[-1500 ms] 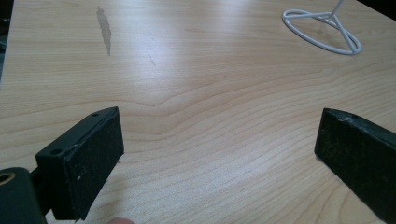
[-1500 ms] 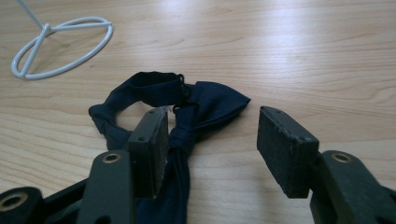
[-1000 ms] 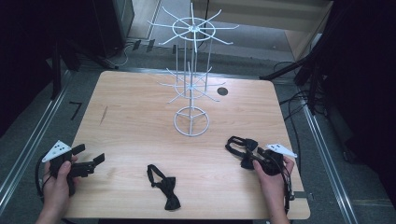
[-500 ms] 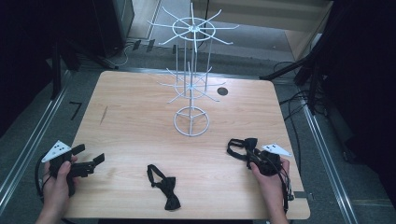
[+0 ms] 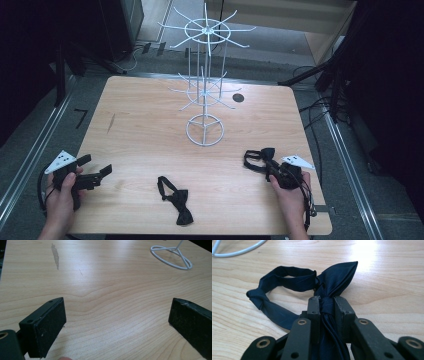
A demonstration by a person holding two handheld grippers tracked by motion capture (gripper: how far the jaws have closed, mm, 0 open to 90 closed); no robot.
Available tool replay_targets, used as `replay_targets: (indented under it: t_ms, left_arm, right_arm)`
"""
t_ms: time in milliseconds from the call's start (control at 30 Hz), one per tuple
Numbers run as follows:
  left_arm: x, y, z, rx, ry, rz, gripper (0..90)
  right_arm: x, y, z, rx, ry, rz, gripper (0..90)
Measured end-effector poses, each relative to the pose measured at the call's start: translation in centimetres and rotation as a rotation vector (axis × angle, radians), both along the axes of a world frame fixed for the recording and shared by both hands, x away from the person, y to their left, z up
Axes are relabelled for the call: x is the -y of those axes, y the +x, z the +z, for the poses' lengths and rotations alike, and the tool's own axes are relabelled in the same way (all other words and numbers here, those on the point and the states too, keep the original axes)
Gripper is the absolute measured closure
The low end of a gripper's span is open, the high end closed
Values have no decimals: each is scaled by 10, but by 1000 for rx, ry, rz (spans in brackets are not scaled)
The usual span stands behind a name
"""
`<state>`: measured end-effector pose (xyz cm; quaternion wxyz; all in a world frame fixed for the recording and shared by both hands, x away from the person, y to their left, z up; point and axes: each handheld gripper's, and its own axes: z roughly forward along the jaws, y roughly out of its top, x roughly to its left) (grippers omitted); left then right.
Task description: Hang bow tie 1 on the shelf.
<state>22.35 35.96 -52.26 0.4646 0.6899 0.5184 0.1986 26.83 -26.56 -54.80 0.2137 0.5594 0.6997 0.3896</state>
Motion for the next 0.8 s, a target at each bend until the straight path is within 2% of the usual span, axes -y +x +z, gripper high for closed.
replay_targets:
  t_ms: [300, 800]
  left_arm:
    - [0, 0, 0, 0, -1, -2, 16]
    - [0, 0, 0, -1, -2, -2, 16]
  right_arm:
    - [-6, -6, 10, 67, 12, 16, 771]
    - [-13, -12, 22, 130, 32, 36, 771]
